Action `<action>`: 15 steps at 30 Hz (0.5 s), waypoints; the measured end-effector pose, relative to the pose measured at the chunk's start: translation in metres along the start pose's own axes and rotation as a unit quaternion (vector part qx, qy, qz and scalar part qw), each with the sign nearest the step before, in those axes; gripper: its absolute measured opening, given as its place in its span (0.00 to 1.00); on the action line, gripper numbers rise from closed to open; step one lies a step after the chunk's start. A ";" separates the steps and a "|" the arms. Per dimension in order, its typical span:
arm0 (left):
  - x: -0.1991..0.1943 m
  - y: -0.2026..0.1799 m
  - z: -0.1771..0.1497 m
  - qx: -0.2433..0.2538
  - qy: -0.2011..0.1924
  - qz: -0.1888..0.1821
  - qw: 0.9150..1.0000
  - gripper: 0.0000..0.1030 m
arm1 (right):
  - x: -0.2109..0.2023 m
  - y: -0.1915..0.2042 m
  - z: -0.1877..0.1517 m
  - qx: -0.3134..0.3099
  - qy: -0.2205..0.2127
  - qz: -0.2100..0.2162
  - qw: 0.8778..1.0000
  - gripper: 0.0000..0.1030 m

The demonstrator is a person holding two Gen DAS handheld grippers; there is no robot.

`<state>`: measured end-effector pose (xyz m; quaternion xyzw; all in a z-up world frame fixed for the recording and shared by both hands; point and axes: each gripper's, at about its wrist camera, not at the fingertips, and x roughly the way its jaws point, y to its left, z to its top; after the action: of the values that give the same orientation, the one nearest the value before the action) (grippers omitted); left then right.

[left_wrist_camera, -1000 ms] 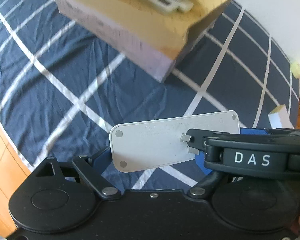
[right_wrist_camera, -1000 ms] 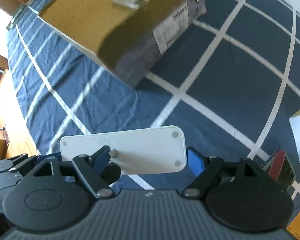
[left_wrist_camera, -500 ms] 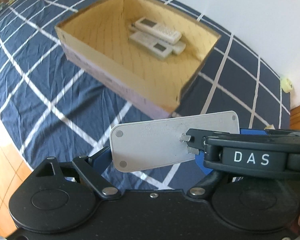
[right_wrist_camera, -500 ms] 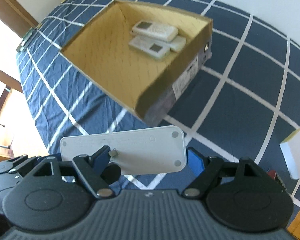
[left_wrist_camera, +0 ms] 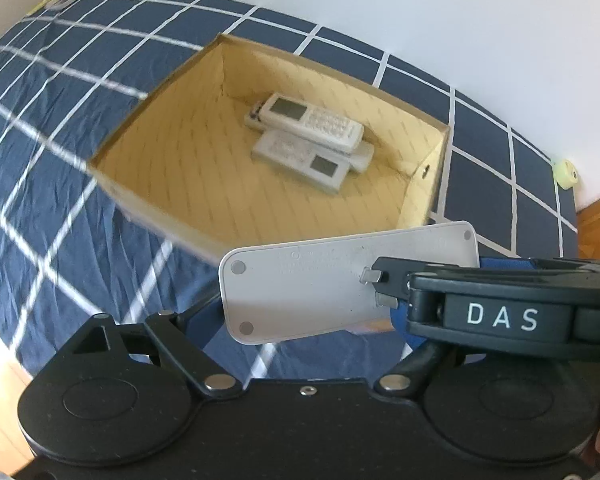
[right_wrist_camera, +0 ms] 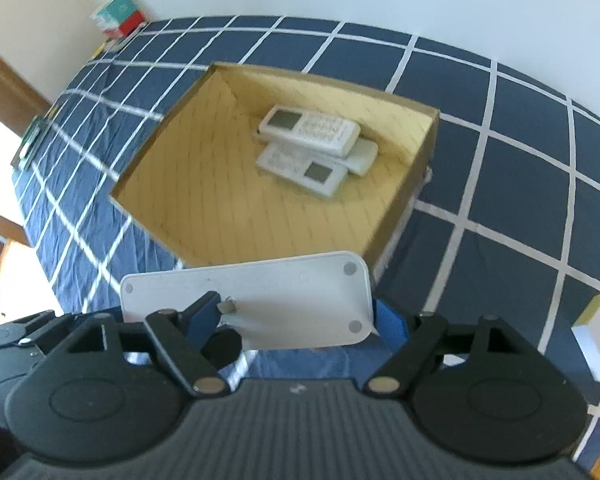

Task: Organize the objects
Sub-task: 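Lift the white plate with the right gripper and carry it over the box, then lower the white plate into the box in front of the remotes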

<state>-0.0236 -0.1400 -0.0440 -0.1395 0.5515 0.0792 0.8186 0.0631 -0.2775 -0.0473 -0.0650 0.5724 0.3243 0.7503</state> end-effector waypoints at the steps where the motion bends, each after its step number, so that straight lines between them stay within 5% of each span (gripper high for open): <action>1: 0.001 0.004 0.006 0.010 0.002 0.000 1.000 0.86 | 0.003 0.003 0.004 0.010 -0.002 -0.001 1.000 0.79; 15: 0.027 0.039 0.062 0.120 0.033 -0.021 0.992 0.86 | 0.038 0.028 0.029 0.121 -0.022 -0.020 0.992 0.79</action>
<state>0.0297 -0.0842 -0.0526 -0.0539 0.5808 -0.0093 0.8122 0.0761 -0.2270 -0.0643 0.0220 0.5893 0.2384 0.7716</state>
